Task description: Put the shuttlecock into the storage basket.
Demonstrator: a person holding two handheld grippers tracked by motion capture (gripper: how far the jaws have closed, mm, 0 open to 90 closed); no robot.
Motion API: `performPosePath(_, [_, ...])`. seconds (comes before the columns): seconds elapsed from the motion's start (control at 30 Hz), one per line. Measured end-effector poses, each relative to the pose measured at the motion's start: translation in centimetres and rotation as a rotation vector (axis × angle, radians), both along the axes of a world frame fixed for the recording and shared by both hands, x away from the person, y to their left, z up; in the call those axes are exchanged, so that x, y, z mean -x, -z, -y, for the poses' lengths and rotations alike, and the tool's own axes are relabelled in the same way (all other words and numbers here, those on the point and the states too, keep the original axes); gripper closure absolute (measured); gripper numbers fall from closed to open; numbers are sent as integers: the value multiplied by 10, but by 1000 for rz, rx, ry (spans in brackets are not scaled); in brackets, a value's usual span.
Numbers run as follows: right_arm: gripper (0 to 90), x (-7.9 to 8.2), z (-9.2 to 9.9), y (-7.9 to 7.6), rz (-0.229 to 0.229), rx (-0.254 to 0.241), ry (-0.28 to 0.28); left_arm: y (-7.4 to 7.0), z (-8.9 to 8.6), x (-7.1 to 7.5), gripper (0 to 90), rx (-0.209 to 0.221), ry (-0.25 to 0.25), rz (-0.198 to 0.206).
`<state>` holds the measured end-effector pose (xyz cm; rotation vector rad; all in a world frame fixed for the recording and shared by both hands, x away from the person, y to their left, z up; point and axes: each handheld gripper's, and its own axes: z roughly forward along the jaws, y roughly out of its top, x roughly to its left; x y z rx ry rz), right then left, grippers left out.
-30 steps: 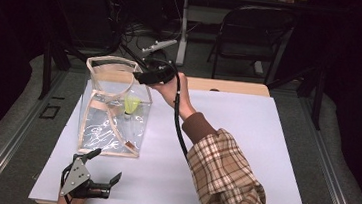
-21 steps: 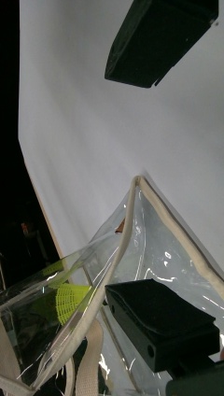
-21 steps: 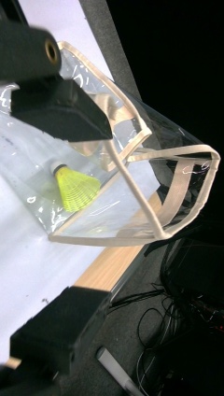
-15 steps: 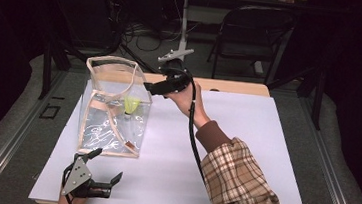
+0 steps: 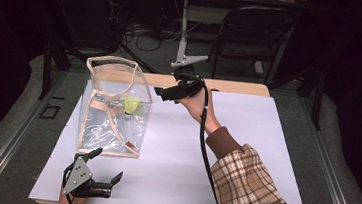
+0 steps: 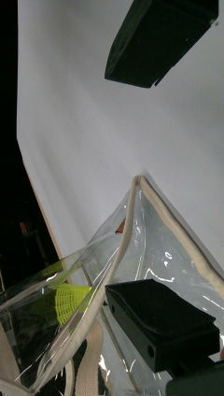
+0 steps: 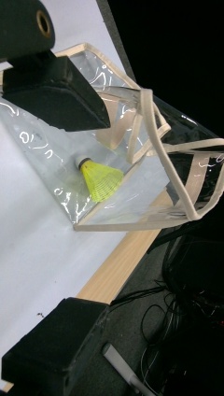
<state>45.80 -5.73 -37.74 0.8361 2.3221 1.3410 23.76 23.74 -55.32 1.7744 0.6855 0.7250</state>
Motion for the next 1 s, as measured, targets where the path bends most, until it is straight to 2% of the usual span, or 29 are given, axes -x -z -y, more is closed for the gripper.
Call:
performPosePath(0.23, [76,7,10,6,11,24,0,0,0,0,11,-2,1,1])
performPosePath(1.0, [44,36,44,21,42,28,-5,1,0,0,12,-4,4,-1])
